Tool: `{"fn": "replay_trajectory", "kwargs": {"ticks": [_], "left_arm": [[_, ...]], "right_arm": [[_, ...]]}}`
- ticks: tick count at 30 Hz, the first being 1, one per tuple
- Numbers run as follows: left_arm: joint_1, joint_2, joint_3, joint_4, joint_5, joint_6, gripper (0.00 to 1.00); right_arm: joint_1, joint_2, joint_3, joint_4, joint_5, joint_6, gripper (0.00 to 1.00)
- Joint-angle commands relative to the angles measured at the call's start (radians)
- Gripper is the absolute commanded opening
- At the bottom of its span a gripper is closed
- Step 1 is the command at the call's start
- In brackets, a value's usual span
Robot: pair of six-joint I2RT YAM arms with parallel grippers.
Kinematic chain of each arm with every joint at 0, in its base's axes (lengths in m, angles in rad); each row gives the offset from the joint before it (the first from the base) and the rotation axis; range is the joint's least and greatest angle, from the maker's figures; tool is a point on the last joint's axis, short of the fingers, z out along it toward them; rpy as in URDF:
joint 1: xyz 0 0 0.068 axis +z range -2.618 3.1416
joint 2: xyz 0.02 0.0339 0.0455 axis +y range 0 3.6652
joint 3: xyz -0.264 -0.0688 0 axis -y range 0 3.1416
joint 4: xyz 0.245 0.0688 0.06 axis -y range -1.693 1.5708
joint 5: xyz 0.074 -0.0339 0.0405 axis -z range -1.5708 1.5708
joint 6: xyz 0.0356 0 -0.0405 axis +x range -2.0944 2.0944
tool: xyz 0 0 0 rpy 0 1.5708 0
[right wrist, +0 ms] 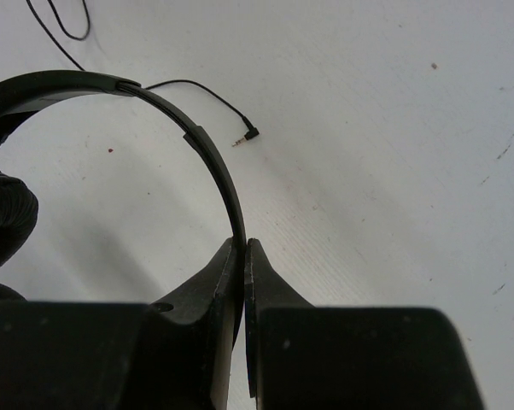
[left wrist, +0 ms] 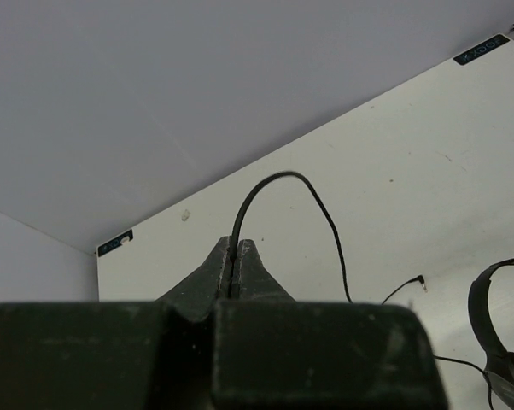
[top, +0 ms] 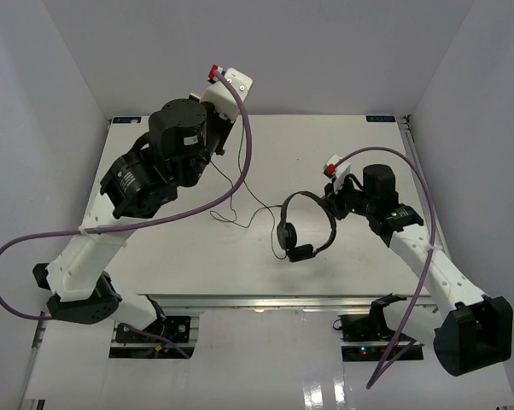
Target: Wrap the headphones
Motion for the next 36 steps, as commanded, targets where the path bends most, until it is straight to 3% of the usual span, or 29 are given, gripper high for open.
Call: {"fn": "replay_trajectory", "kwargs": {"ticks": [1, 4, 5, 8, 11, 16, 24, 25, 26, 29, 34, 36], "left_arm": [[0.068, -0.065, -0.191, 0.028, -0.005, -0.075, 0.00], [0.151, -0.134, -0.403, 0.102, 0.121, -0.167, 0.00], [0.152, -0.135, -0.405, 0.103, 0.123, -0.168, 0.00], [0.266, -0.232, -0.721, 0.246, 0.341, -0.289, 0.00], [0.323, -0.243, -0.900, 0.348, 0.484, -0.406, 0.00], [0.349, -0.214, -1.093, 0.523, 0.700, -0.507, 0.00], [0.366, -0.213, -1.273, 0.696, 0.785, -0.594, 0.03], [0.366, -0.211, -1.282, 0.700, 0.786, -0.600, 0.08], [0.366, -0.205, -1.290, 0.698, 0.786, -0.605, 0.22], [0.366, -0.196, -1.288, 0.654, 0.772, -0.600, 0.74], [0.366, -0.286, -1.282, 0.630, 0.750, -0.550, 0.96], [0.366, -0.364, -1.280, 0.632, 0.767, -0.500, 0.97]], "right_arm": [[-0.001, -0.083, 0.044, 0.055, 0.089, 0.064, 0.08], [-0.019, -0.126, 0.045, 0.044, 0.126, 0.076, 0.08], [-0.025, -0.144, 0.039, 0.041, 0.126, 0.074, 0.08], [-0.038, -0.199, 0.034, -0.002, 0.094, 0.026, 0.08], [-0.046, -0.223, 0.037, -0.043, 0.019, -0.001, 0.08], [-0.051, -0.221, 0.075, -0.067, -0.026, 0.020, 0.08], [-0.054, -0.183, 0.150, -0.082, -0.012, 0.092, 0.08], [-0.055, -0.178, 0.156, -0.083, -0.011, 0.094, 0.08], [-0.055, -0.170, 0.164, -0.089, -0.012, 0.100, 0.08], [-0.060, -0.149, 0.200, -0.113, -0.020, 0.114, 0.08], [-0.065, -0.140, 0.259, -0.149, -0.052, 0.123, 0.08], [-0.070, -0.132, 0.286, -0.169, -0.076, 0.117, 0.08]]}}
